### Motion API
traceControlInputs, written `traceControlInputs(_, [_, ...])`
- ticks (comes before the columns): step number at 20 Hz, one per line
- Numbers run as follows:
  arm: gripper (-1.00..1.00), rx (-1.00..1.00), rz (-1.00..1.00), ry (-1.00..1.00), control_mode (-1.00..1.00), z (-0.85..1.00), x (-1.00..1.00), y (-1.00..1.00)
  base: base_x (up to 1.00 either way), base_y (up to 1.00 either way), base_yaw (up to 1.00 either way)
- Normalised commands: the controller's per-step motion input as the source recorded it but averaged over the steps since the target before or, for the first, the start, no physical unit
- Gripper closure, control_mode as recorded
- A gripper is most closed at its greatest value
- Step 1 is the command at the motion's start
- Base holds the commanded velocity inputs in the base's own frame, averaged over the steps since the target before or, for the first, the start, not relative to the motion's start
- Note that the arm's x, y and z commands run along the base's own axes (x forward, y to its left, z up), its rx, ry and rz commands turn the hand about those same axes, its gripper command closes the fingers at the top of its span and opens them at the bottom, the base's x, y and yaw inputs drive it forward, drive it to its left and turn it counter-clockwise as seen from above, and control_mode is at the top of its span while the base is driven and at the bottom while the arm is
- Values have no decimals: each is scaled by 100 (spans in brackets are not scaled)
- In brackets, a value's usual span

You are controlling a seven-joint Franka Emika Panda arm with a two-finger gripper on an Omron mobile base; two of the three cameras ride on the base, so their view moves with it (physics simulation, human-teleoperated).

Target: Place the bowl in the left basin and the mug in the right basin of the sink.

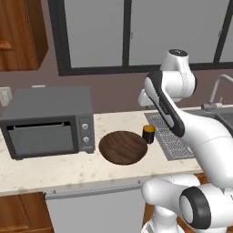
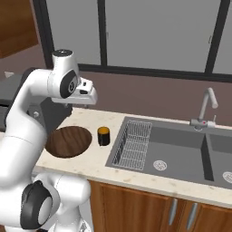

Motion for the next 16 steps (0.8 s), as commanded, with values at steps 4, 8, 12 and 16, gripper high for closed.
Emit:
traceControlInputs(4, [-100, 0, 0, 0, 100, 0, 0, 0, 6, -22, -2])
traceControlInputs(8, [-100, 0, 0, 0, 100, 0, 0, 0, 0, -36, -8])
traceControlInputs(12, [-100, 0, 0, 0, 100, 0, 0, 0, -4, -10, -7])
traceControlInputs(16, [-100, 0, 0, 0, 100, 0, 0, 0, 0, 0, 0])
